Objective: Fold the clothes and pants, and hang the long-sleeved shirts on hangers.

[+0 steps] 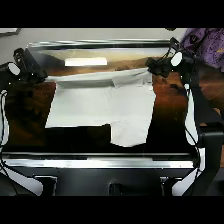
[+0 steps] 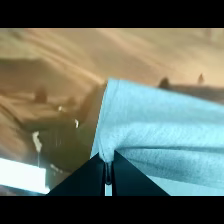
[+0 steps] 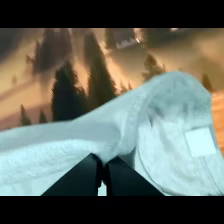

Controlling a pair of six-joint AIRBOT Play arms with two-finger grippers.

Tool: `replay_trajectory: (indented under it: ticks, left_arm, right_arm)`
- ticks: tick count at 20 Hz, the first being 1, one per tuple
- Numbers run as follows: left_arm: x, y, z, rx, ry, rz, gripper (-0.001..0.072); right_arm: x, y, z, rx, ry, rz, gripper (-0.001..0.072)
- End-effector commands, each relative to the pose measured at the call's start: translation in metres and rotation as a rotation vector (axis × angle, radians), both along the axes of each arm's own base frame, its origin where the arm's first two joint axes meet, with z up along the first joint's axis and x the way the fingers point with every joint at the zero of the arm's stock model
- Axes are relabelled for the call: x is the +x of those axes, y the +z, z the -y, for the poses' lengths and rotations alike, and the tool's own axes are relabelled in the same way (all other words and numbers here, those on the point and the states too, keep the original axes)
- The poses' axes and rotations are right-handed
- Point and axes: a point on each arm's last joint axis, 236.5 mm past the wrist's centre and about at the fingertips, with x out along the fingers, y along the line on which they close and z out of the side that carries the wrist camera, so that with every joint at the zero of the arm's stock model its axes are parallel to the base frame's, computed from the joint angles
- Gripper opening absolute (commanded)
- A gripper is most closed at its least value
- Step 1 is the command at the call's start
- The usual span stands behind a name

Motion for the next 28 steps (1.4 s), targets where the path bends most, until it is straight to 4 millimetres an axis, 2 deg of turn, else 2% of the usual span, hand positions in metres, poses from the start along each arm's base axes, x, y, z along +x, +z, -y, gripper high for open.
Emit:
replay_trajectory:
  ticks: [1,4,7,12,16,17,18,19,20,21,23,24,26,28]
  left_arm:
    - [-0.031,-0.024,0.008,-0.021,-0.031,-0.160,0.0015]
    - [-0.060,-0.051,0.014,-0.045,-0.040,-0.287,0.0015]
    - [-0.080,-0.081,0.017,-0.060,-0.040,-0.365,0.0015]
    - [-0.091,-0.114,0.019,-0.071,-0.037,-0.423,0.0015]
    - [-0.093,-0.123,0.019,-0.074,-0.037,-0.440,0.0028]
    - [-0.092,-0.122,0.019,-0.074,-0.036,-0.438,0.0111]
    - [-0.092,-0.118,0.019,-0.075,-0.036,-0.440,0.0296]
    - [-0.088,-0.109,0.017,-0.075,-0.035,-0.433,0.0522]
    - [-0.083,-0.097,0.013,-0.073,-0.035,-0.421,0.0624]
    - [-0.078,-0.080,0.007,-0.071,-0.029,-0.401,0.0623]
    - [-0.074,-0.043,-0.015,-0.069,0.009,-0.351,0.0623]
    - [-0.079,-0.028,-0.028,-0.074,0.034,-0.334,0.0622]
    - [-0.103,-0.012,-0.046,-0.144,0.094,-0.329,0.0622]
    - [-0.138,-0.018,-0.058,-0.227,0.167,-0.351,0.0616]
  right_arm:
    - [-0.035,-0.031,0.010,-0.081,0.042,-0.178,0.0031]
    - [-0.062,-0.057,0.014,-0.110,0.070,-0.323,0.0031]
    - [-0.077,-0.081,0.013,-0.116,0.091,-0.421,0.0031]
    - [-0.087,-0.112,-0.003,-0.134,0.143,-0.492,0.0031]
    - [-0.100,-0.131,-0.015,-0.150,0.188,-0.557,0.0033]
    - [-0.103,-0.132,-0.016,-0.147,0.191,-0.568,0.0077]
    - [-0.104,-0.130,-0.013,-0.152,0.196,-0.570,0.0220]
    - [-0.105,-0.126,-0.011,-0.163,0.229,-0.563,0.0337]
    - [-0.109,-0.118,-0.008,-0.184,0.279,-0.552,0.0394]
    - [-0.113,-0.108,0.000,-0.210,0.317,-0.545,0.0417]
    - [-0.127,-0.080,0.027,-0.280,0.387,-0.547,0.0419]
    - [-0.130,-0.065,0.033,-0.223,0.377,-0.526,0.0417]
    - [-0.146,-0.046,0.050,-0.111,0.378,-0.497,0.0417]
    - [-0.184,-0.050,0.067,0.024,0.346,-0.540,0.0418]
